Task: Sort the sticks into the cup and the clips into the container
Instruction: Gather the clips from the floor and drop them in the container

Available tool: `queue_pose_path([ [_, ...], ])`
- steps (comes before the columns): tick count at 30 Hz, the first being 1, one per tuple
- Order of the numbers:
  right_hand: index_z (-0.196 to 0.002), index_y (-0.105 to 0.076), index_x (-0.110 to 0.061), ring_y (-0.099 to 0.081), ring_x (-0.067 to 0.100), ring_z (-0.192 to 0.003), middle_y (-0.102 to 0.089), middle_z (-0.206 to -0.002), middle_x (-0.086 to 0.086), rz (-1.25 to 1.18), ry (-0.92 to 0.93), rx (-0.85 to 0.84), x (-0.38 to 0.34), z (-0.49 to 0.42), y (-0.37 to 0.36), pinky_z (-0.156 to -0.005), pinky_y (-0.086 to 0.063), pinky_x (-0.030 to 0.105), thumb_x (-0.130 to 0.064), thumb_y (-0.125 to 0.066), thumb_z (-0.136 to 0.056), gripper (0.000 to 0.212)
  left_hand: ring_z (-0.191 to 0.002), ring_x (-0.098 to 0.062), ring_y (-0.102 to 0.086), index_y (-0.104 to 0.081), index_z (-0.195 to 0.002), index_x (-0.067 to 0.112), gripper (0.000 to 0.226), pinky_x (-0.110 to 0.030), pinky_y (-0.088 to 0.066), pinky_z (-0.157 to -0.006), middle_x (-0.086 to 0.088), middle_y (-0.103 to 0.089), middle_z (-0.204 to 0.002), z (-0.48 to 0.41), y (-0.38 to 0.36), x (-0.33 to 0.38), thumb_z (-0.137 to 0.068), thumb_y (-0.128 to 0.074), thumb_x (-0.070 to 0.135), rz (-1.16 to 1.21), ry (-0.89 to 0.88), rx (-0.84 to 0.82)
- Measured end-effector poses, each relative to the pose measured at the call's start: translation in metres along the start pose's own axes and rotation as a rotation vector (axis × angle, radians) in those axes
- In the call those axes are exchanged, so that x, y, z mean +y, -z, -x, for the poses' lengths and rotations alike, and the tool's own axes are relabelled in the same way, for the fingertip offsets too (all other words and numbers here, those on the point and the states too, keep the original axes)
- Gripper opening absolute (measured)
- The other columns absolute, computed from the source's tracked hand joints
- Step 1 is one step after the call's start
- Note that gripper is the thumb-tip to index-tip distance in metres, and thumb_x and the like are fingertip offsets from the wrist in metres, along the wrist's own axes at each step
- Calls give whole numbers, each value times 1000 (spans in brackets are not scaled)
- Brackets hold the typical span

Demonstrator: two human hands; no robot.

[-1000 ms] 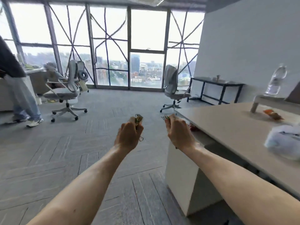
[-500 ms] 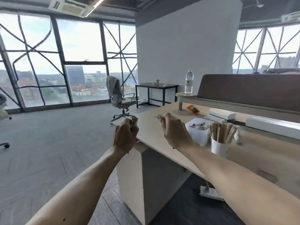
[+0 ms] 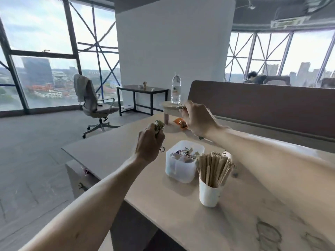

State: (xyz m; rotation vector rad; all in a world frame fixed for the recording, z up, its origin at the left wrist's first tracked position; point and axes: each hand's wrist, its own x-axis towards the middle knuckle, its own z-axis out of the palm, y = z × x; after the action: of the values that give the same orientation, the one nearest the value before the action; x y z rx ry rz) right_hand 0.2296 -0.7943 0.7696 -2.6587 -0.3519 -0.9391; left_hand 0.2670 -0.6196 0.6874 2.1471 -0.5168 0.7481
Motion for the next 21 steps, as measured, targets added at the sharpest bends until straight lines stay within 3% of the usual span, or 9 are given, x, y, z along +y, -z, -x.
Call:
queue_pose_path([
  [3,-108,-56,-1,-53,21,-60,-58,-76,4,-35,4,-50,29,-11,-14,-59,-35,29,-20,-48,-103,21,-59,-25,-55,-52,-87,13,13,-32,-36,-51,-10,-64,-73,-13,-21,3,-95,-50,23,23,6,-29],
  [8,-88,-52,-11,-55,26,-73,-61,-82,8,-69,-63,-251,68,-28,-37,-62,-34,34,-27,-47,-102,23,-51,-10,-50,-49,-83,17,16,-22,-30,-43,-2,-59,-66,-31,-44,-1,-97,-50,24,12,21,-46],
  [13,-77,-44,-19,-53,21,-66,-55,-74,2,-116,-101,-410,92,-27,-70,-52,-36,32,-31,-46,-103,28,-58,-22,-51,-51,-83,10,21,-28,-29,-49,-7,-60,-69,-41,-50,-11,-98,-49,24,-15,78,-30],
  [16,-82,-50,-18,-60,27,-70,-61,-75,5,-145,-109,-487,100,-19,-93,-59,-45,39,-35,-47,-102,27,-59,-23,-48,-51,-82,10,20,-29,-25,-51,-9,-60,-70,-40,-48,-16,-98,-50,23,-39,73,-38],
  [21,-91,-58,-7,-54,15,-63,-58,-73,2,-189,-51,-516,105,-9,-114,-52,-34,30,-28,-50,-103,26,-55,-22,-46,-50,-82,10,22,-33,-33,-50,-6,-56,-67,-31,-55,-21,-97,-50,26,-43,80,-124],
])
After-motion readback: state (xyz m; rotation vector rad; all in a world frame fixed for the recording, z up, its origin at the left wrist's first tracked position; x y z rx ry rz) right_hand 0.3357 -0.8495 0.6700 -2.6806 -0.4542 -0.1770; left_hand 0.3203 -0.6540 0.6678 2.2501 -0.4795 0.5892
